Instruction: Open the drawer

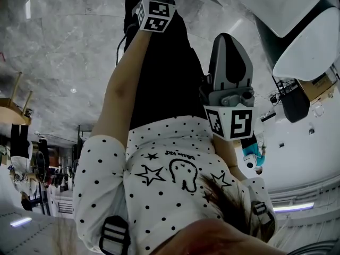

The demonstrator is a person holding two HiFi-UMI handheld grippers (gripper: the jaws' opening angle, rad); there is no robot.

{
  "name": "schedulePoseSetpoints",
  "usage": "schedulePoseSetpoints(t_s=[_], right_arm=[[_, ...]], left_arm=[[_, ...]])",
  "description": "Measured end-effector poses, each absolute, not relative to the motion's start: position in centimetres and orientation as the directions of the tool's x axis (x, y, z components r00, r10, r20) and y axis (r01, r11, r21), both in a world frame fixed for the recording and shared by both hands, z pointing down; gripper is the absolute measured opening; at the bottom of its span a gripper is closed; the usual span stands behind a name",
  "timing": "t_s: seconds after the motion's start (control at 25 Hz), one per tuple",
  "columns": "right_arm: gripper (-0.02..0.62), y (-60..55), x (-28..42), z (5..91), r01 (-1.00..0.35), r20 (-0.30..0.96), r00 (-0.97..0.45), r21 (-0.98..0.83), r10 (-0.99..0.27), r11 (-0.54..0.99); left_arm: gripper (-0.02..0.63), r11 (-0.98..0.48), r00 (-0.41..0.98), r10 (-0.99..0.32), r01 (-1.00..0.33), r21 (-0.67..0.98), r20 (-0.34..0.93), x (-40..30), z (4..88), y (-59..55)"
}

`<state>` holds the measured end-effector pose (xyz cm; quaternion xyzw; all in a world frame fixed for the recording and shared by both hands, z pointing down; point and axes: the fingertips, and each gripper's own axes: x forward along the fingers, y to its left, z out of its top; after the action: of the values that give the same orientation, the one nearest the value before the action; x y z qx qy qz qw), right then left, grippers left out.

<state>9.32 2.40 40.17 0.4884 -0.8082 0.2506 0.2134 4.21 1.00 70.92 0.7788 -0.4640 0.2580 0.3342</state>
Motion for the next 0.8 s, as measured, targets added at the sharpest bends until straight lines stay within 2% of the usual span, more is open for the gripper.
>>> schedulePoseSetpoints(t_s=[0.8], right_arm=[[0.014, 3.1, 9.4, 40.6, -0.898, 0.604, -0.428, -0.200, -0.673, 0.392]], left_arm=[[0.135, -0.335, 0.433, -0.538, -0.897, 0.288, 0.723, 4.8, 70.7, 3.0]])
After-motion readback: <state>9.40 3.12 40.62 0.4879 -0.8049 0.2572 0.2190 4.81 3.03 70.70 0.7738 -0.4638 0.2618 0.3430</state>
